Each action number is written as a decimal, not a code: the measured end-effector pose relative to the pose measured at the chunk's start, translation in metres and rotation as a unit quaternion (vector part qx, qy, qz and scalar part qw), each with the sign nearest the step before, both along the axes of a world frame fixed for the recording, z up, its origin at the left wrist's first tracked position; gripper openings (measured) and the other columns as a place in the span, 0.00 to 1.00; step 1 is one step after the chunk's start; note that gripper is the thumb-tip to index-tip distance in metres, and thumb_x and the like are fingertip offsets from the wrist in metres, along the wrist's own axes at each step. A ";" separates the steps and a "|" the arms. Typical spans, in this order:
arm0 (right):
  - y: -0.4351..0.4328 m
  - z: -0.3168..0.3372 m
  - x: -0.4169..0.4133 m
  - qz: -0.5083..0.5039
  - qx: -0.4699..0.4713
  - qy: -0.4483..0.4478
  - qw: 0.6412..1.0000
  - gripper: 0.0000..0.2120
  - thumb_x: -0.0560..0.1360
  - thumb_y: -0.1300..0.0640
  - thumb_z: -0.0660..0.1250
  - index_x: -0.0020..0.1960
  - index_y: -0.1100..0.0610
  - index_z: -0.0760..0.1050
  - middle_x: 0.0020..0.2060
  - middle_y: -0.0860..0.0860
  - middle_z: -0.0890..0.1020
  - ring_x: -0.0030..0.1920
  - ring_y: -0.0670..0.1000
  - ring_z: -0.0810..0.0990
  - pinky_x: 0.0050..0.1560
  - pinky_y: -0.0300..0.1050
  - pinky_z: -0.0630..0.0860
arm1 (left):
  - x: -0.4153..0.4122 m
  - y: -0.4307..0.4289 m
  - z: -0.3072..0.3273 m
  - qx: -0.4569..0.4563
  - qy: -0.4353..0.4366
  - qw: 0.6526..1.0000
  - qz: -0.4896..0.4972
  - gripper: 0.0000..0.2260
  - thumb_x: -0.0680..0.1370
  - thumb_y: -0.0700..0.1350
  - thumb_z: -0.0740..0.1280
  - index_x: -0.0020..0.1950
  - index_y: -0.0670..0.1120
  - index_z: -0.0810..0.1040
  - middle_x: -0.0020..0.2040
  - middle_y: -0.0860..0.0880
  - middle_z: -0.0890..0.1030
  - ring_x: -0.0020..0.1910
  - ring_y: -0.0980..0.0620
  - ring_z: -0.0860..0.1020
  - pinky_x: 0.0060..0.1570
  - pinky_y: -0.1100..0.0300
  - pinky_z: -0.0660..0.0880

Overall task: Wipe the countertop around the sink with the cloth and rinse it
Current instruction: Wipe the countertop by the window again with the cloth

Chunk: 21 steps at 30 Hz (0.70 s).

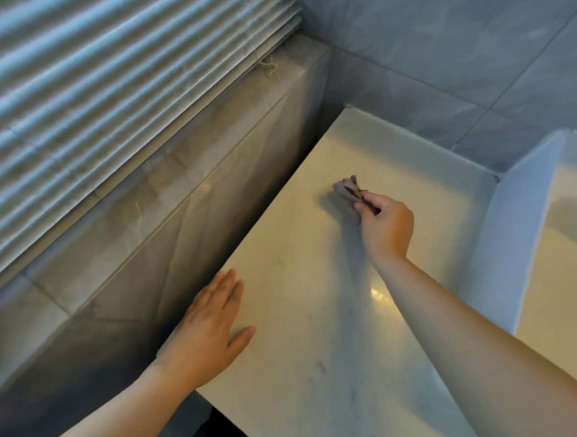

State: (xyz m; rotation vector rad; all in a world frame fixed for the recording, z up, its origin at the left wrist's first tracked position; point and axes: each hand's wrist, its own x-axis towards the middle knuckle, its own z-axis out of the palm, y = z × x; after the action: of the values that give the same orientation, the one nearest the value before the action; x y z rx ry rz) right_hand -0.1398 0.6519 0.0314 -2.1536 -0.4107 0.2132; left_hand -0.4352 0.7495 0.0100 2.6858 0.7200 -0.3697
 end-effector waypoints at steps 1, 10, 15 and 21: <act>0.006 -0.006 0.004 0.005 -0.018 0.001 1.000 0.11 0.74 0.60 0.69 0.55 0.54 0.82 0.48 0.52 0.85 0.49 0.52 0.82 0.48 0.41 0.74 | 0.001 -0.001 0.001 0.002 0.005 1.000 0.003 0.45 0.68 0.72 0.31 0.78 0.46 0.46 0.76 0.51 0.38 0.74 0.54 0.37 0.72 0.58 0.40; 0.032 -0.040 -0.061 0.068 -0.009 -0.049 0.996 0.12 0.74 0.60 0.67 0.56 0.51 0.82 0.49 0.46 0.85 0.47 0.49 0.81 0.46 0.38 0.72 | -0.001 0.003 -0.003 0.044 0.024 0.998 -0.040 0.33 0.78 0.63 0.49 0.74 0.40 0.63 0.76 0.42 0.59 0.75 0.43 0.58 0.70 0.49 0.54; 0.031 -0.048 -0.105 0.093 -0.019 -0.078 0.992 0.12 0.72 0.61 0.69 0.54 0.52 0.83 0.51 0.45 0.84 0.45 0.51 0.81 0.47 0.34 0.68 | -0.002 0.008 -0.004 0.041 -0.006 0.998 -0.039 0.31 0.78 0.62 0.51 0.72 0.42 0.67 0.75 0.43 0.63 0.74 0.45 0.59 0.70 0.51 0.54; 0.025 -0.027 -0.110 0.128 0.012 0.099 0.987 0.12 0.71 0.61 0.72 0.53 0.52 0.83 0.49 0.44 0.84 0.50 0.41 0.81 0.58 0.38 0.75 | -0.008 0.022 -0.001 0.008 -0.021 0.999 -0.047 0.29 0.80 0.62 0.46 0.73 0.47 0.66 0.75 0.48 0.63 0.73 0.51 0.57 0.69 0.58 0.52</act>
State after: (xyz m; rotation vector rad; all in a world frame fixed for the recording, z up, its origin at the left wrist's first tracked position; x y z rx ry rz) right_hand -0.2502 0.6765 0.0044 -2.0289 -0.5703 0.5599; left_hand -0.4432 0.7718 0.0085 2.7409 0.5893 -0.3317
